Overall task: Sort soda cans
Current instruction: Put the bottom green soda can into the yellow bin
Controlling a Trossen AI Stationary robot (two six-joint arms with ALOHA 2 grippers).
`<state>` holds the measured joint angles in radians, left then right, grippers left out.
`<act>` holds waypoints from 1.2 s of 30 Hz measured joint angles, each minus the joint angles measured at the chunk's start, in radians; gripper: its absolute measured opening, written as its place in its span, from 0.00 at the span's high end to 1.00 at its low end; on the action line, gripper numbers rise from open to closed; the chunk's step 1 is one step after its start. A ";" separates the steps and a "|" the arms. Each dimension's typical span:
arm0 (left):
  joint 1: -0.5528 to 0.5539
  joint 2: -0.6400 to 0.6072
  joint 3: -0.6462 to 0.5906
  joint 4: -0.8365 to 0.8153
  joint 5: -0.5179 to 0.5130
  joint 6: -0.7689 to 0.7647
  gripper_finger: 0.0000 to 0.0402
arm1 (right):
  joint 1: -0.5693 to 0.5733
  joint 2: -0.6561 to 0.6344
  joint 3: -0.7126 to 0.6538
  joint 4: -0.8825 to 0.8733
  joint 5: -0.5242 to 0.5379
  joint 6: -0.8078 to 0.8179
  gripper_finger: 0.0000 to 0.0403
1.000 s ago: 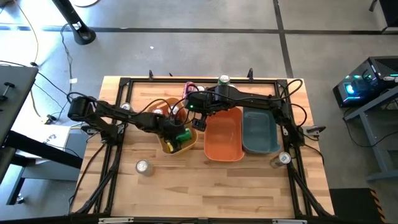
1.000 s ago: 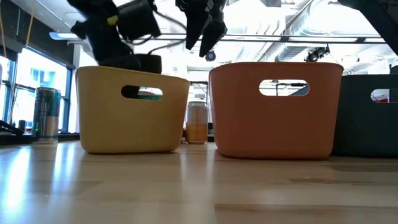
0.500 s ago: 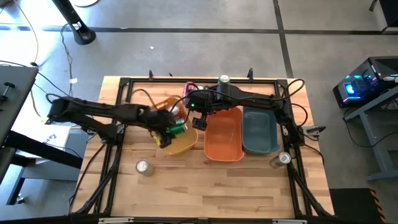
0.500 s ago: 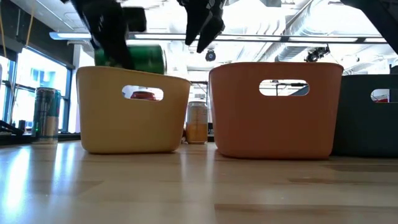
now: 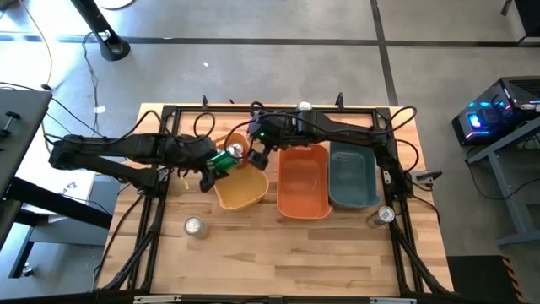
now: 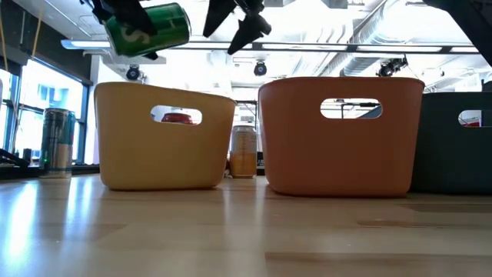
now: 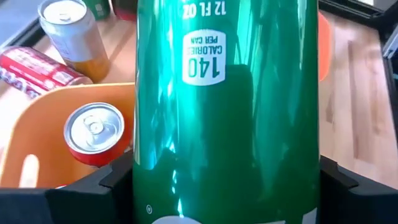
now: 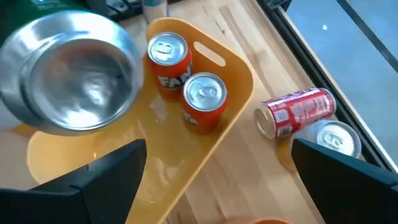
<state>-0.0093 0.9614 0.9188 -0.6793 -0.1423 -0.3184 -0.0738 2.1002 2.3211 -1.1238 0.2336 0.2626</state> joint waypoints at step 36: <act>-0.051 0.011 0.000 0.080 -0.126 0.359 0.30 | 0.054 0.037 0.000 0.270 -0.165 -0.286 0.02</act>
<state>-0.0605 0.9722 0.9188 -0.5993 -0.2683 0.0402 -0.0196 2.1368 2.3213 -0.8534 0.0685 -0.0235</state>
